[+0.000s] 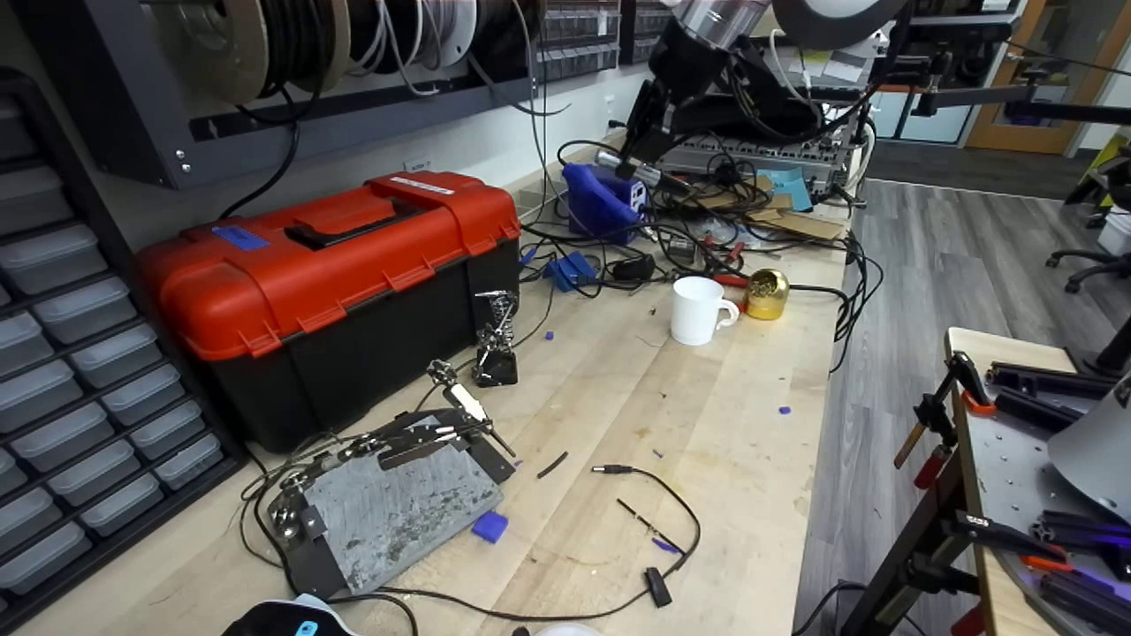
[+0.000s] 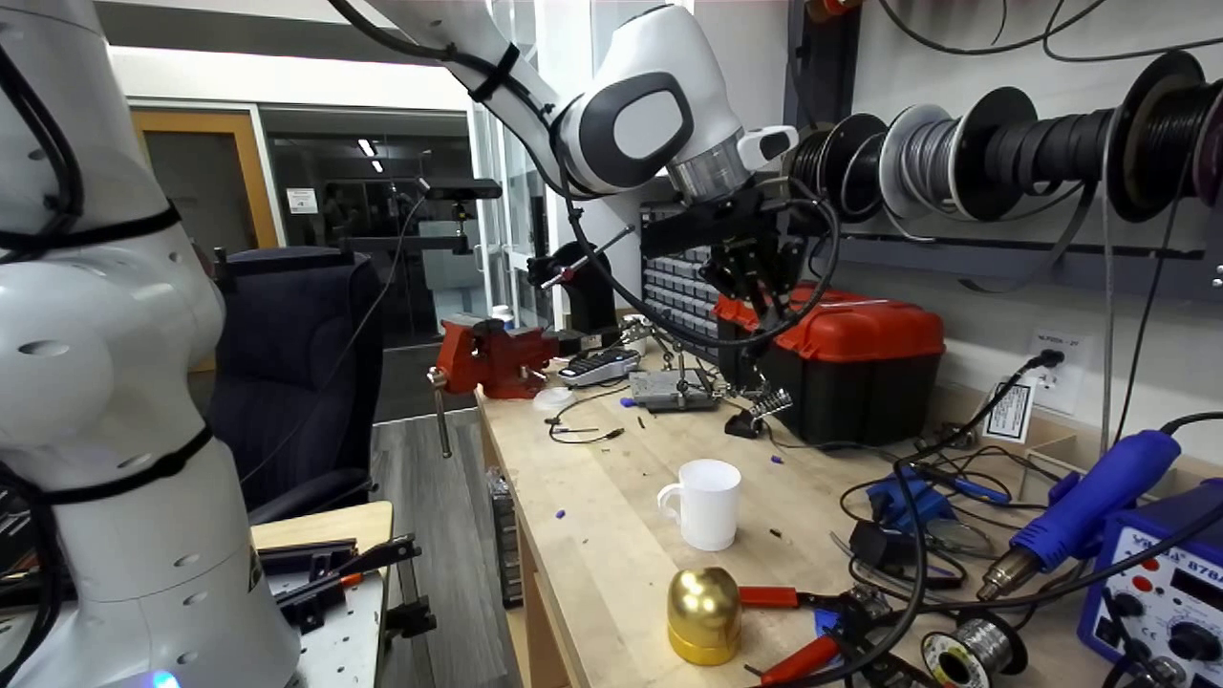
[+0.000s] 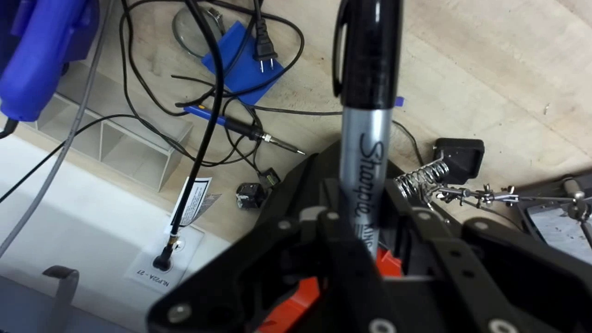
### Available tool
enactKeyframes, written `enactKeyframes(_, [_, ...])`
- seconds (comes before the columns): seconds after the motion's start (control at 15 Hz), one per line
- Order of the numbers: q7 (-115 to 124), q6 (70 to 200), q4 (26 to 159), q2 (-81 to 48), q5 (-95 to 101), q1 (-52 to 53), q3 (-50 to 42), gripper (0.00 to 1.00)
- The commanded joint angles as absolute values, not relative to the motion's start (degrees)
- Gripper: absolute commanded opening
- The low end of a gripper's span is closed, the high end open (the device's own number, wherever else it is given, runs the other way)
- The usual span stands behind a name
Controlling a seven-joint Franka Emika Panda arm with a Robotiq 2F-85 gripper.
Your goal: Put the marker inside the mug cup
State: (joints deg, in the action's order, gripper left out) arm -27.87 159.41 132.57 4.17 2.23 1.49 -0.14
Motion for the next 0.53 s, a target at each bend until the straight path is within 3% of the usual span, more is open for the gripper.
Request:
enactKeyframes(0.0, [-24.46,163.21,138.51,10.77,1.98,1.92,-0.24,0.06])
enactKeyframes(0.47, [-20.81,167.74,146.04,17.20,2.02,2.65,-1.27,0.06])
